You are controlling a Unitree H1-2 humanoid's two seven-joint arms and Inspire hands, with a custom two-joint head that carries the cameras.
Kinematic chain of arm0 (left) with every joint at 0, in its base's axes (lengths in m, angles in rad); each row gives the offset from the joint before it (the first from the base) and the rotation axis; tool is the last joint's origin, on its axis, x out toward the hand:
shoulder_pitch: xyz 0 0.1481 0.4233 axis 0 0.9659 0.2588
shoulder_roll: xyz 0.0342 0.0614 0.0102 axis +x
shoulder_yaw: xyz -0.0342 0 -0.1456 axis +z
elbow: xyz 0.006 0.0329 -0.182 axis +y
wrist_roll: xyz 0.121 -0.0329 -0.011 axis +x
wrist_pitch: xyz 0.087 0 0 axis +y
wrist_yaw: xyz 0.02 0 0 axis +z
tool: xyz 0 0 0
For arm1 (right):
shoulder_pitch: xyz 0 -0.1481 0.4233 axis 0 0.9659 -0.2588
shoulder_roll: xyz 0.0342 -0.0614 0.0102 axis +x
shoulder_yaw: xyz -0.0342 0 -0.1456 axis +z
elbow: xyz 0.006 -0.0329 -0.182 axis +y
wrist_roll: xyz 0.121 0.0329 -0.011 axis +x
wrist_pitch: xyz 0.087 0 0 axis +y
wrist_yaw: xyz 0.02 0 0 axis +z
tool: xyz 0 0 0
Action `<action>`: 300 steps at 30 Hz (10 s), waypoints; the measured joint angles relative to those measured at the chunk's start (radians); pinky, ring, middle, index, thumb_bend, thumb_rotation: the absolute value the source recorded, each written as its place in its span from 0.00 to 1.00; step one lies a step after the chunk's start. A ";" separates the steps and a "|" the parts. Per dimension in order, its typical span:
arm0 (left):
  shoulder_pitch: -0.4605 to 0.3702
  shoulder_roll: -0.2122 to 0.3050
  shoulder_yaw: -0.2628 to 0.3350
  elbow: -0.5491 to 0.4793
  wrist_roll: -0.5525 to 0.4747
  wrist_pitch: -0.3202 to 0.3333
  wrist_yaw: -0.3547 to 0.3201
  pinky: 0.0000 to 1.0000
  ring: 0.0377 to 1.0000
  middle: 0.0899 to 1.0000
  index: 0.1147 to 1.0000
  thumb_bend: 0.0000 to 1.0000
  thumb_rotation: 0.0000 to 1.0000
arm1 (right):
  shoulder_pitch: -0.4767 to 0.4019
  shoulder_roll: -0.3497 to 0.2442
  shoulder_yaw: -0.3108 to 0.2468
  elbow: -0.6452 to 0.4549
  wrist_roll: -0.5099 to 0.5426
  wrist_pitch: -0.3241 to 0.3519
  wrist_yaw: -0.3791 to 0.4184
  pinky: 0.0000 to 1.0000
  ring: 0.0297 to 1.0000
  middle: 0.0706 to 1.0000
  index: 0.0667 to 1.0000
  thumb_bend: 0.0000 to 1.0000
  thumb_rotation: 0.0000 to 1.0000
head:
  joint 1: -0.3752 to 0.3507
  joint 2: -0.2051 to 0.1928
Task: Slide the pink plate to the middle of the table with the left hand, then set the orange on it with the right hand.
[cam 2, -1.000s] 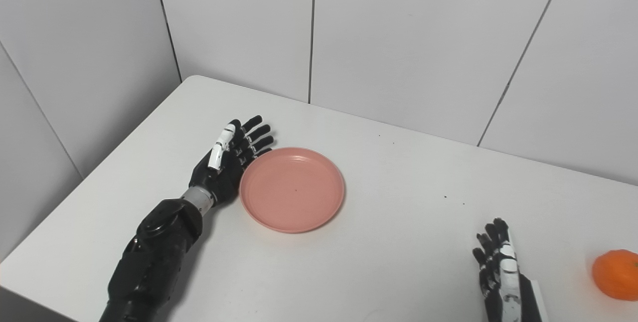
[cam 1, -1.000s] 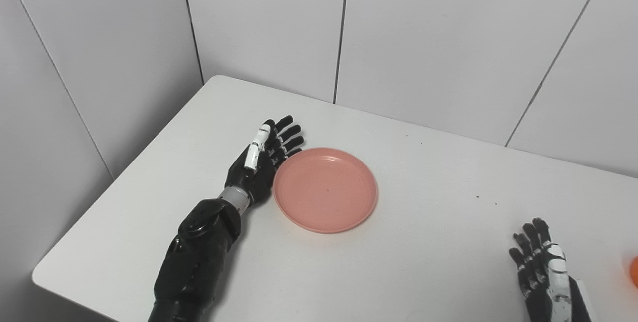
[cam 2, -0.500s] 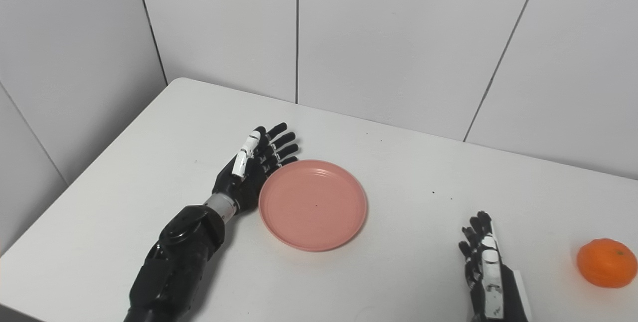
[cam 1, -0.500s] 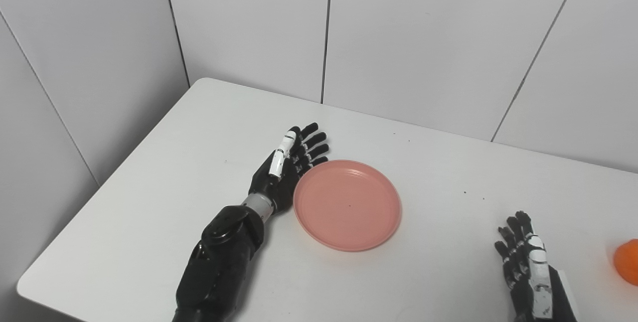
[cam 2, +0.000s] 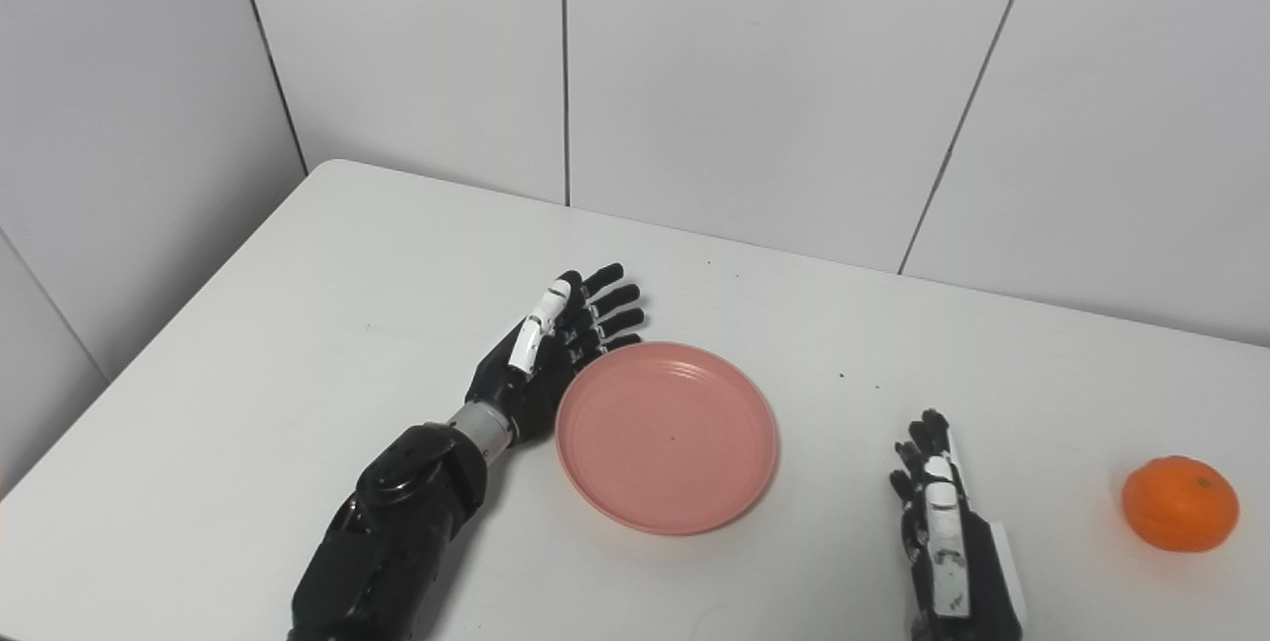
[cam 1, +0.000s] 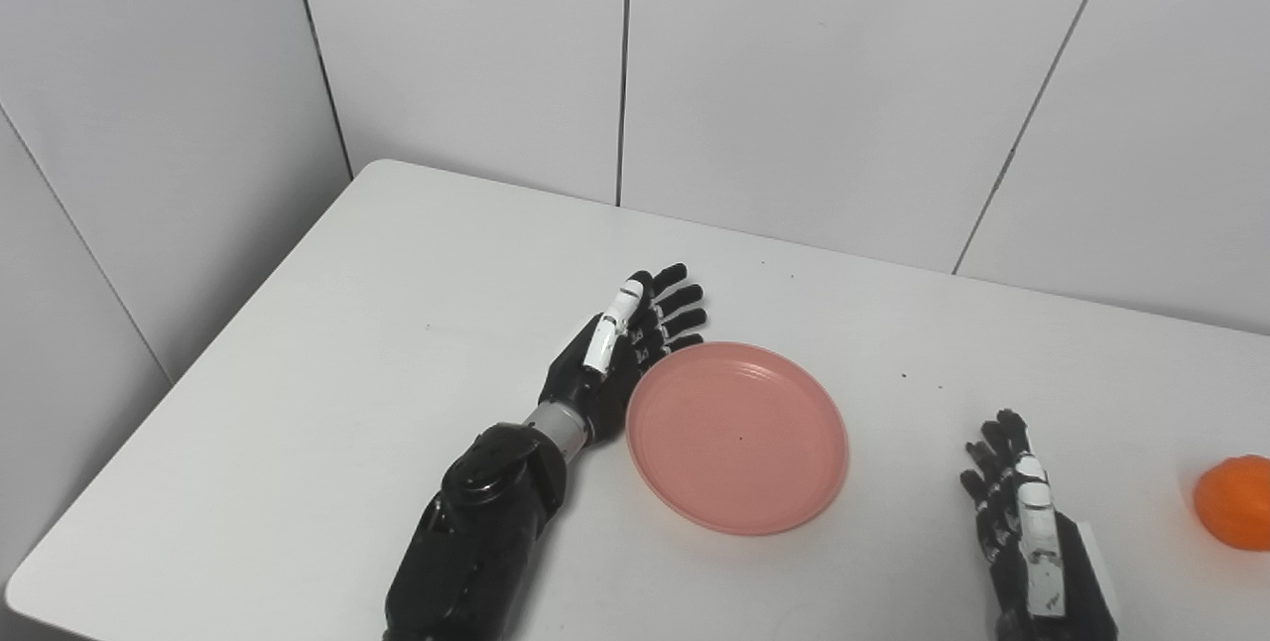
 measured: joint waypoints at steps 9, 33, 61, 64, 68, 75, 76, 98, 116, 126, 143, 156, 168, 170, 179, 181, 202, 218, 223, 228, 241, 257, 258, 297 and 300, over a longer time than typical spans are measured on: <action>0.028 -0.030 -0.045 -0.038 0.001 0.023 -0.021 0.89 0.90 0.90 0.90 0.37 1.00 | 0.000 0.019 0.005 0.000 -0.009 0.000 -0.001 1.00 1.00 1.00 1.00 0.37 1.00 | -0.072 0.024; 0.073 -0.077 -0.051 -0.042 0.089 -0.078 -0.018 0.92 0.92 0.93 0.92 0.37 1.00 | -0.017 0.034 0.003 0.011 -0.031 0.016 -0.024 1.00 1.00 1.00 1.00 0.40 1.00 | -0.216 0.011; 0.125 -0.055 -0.031 0.001 0.157 -0.297 -0.015 0.94 0.92 0.93 0.93 0.37 1.00 | -0.127 -0.120 -0.055 -0.200 -0.262 0.103 -0.076 0.91 0.91 0.92 0.92 0.51 0.82 | -0.488 -0.130; 0.119 -0.051 -0.018 0.012 0.150 -0.309 -0.022 0.95 0.93 0.93 0.94 0.35 1.00 | -0.141 -0.138 -0.065 -0.231 -0.306 0.147 -0.076 0.86 0.88 0.89 0.89 0.50 0.77 | -0.540 -0.159; 0.100 -0.046 0.002 0.041 0.122 -0.314 -0.035 0.95 0.93 0.93 0.93 0.32 1.00 | -0.169 -0.186 -0.074 -0.252 -0.431 0.158 -0.093 0.77 0.84 0.85 0.87 0.53 0.80 | -0.569 -0.175; 0.080 -0.031 0.021 0.068 0.064 -0.301 -0.056 0.98 0.95 0.95 0.95 0.30 1.00 | -0.185 -0.225 -0.097 -0.254 -0.597 0.164 -0.121 0.77 0.83 0.84 0.87 0.61 0.71 | -0.635 -0.204; 0.078 -0.030 0.022 0.070 0.063 -0.299 -0.057 0.98 0.95 0.96 0.96 0.29 1.00 | -0.188 -0.224 -0.104 -0.254 -0.605 0.164 -0.124 0.77 0.82 0.84 0.87 0.63 0.68 | -0.650 -0.209; 0.050 0.014 0.042 0.109 0.031 -0.292 -0.108 1.00 0.98 0.99 1.00 0.30 1.00 | -0.197 -0.284 -0.165 -0.094 -0.829 0.166 -0.198 0.73 0.84 0.89 0.91 0.84 0.44 | -0.729 -0.203; 0.051 0.031 0.056 0.099 0.013 -0.277 -0.117 0.99 0.97 0.99 0.98 0.30 1.00 | -0.182 -0.285 -0.130 0.008 -0.842 0.298 -0.110 0.66 0.85 0.94 0.97 0.90 0.46 | -0.739 -0.163; 0.060 0.042 0.061 0.076 -0.001 -0.254 -0.117 1.00 0.97 0.99 0.99 0.29 1.00 | -0.189 -0.303 -0.118 0.085 -0.826 0.321 -0.106 0.68 0.85 0.94 0.96 0.96 0.49 | -0.741 -0.156; 0.071 0.043 0.066 0.039 -0.006 -0.201 -0.115 1.00 0.97 0.99 0.98 0.29 1.00 | -0.222 -0.331 -0.111 0.178 -0.806 0.337 -0.109 0.72 0.86 0.94 0.96 0.95 0.48 | -0.744 -0.132; 0.071 0.043 0.069 0.038 -0.007 -0.200 -0.114 0.99 0.96 0.97 0.97 0.29 1.00 | -0.256 -0.346 -0.107 0.229 -0.805 0.338 -0.124 0.70 0.82 0.88 0.89 0.96 0.45 | -0.741 -0.120; 0.071 0.043 0.071 0.032 -0.011 -0.186 -0.114 0.99 0.95 0.97 0.96 0.29 1.00 | -0.278 -0.376 -0.079 0.244 -0.766 0.338 -0.118 0.45 0.52 0.56 0.56 0.87 0.20 | -0.735 -0.109; 0.071 0.043 0.071 0.031 -0.011 -0.184 -0.114 0.98 0.95 0.97 0.96 0.29 1.00 | -0.283 -0.387 -0.063 0.249 -0.767 0.338 -0.109 0.40 0.45 0.50 0.49 0.66 0.16 | -0.733 -0.107; 0.071 0.043 0.071 0.029 -0.011 -0.180 -0.114 0.98 0.94 0.96 0.95 0.29 1.00 | -0.289 -0.391 -0.040 0.246 -0.763 0.339 -0.103 0.31 0.37 0.42 0.45 0.52 0.14 | -0.723 -0.095; 0.071 0.042 0.071 0.027 -0.010 -0.178 -0.113 0.97 0.94 0.95 0.95 0.29 1.00 | -0.287 -0.390 -0.039 0.236 -0.754 0.339 -0.096 0.31 0.37 0.42 0.45 0.52 0.14 | -0.721 -0.094; 0.077 0.031 0.069 0.008 -0.018 -0.162 -0.091 0.94 0.92 0.93 0.92 0.32 1.00 | -0.295 -0.355 -0.015 -0.122 -0.838 0.353 0.032 0.35 0.40 0.44 0.45 0.52 0.14 | -0.618 -0.048; 0.123 -0.066 -0.016 -0.076 0.121 -0.158 0.007 0.89 0.88 0.90 0.89 0.38 1.00 | -0.346 -0.261 0.163 -0.166 -0.845 0.325 0.101 0.31 0.38 0.44 0.45 0.52 0.13 | -0.304 0.034; 0.123 -0.070 -0.045 -0.079 0.159 -0.158 0.019 0.89 0.89 0.90 0.90 0.39 1.00 | -0.358 -0.223 0.212 -0.165 -0.840 0.310 0.102 0.30 0.37 0.42 0.45 0.52 0.13 | -0.199 0.058; 0.123 -0.091 -0.053 -0.082 0.180 -0.156 0.048 0.88 0.88 0.89 0.89 0.40 1.00 | -0.363 -0.197 0.256 -0.154 -0.846 0.298 0.116 0.31 0.38 0.44 0.45 0.52 0.14 | -0.138 0.075; 0.118 -0.130 -0.067 -0.087 0.220 -0.133 0.080 0.87 0.88 0.89 0.89 0.42 1.00 | -0.371 -0.160 0.360 -0.096 -0.851 0.261 0.153 0.29 0.36 0.43 0.45 0.52 0.14 | -0.035 0.104; 0.116 -0.133 -0.061 -0.098 0.222 -0.115 0.089 0.88 0.89 0.89 0.89 0.39 1.00 | -0.374 -0.112 0.433 0.034 -0.850 0.237 0.167 0.29 0.35 0.42 0.45 0.52 0.13 | -0.052 0.106; 0.116 -0.133 -0.061 -0.099 0.222 -0.114 0.089 0.88 0.89 0.89 0.89 0.39 1.00 | -0.373 -0.111 0.440 0.040 -0.851 0.234 0.167 0.28 0.34 0.42 0.45 0.52 0.14 | -0.057 0.107; 0.116 -0.119 -0.047 -0.100 0.217 -0.115 0.079 0.87 0.88 0.88 0.89 0.41 1.00 | -0.340 -0.136 0.436 -0.105 -1.001 0.239 0.290 0.64 0.76 0.83 0.84 1.00 0.32 | -0.135 0.109; 0.116 -0.119 -0.044 -0.100 0.208 -0.115 0.078 0.87 0.88 0.89 0.89 0.41 1.00 | -0.340 -0.139 0.422 -0.121 -0.998 0.239 0.310 0.69 0.80 0.86 0.88 1.00 0.35 | -0.141 0.109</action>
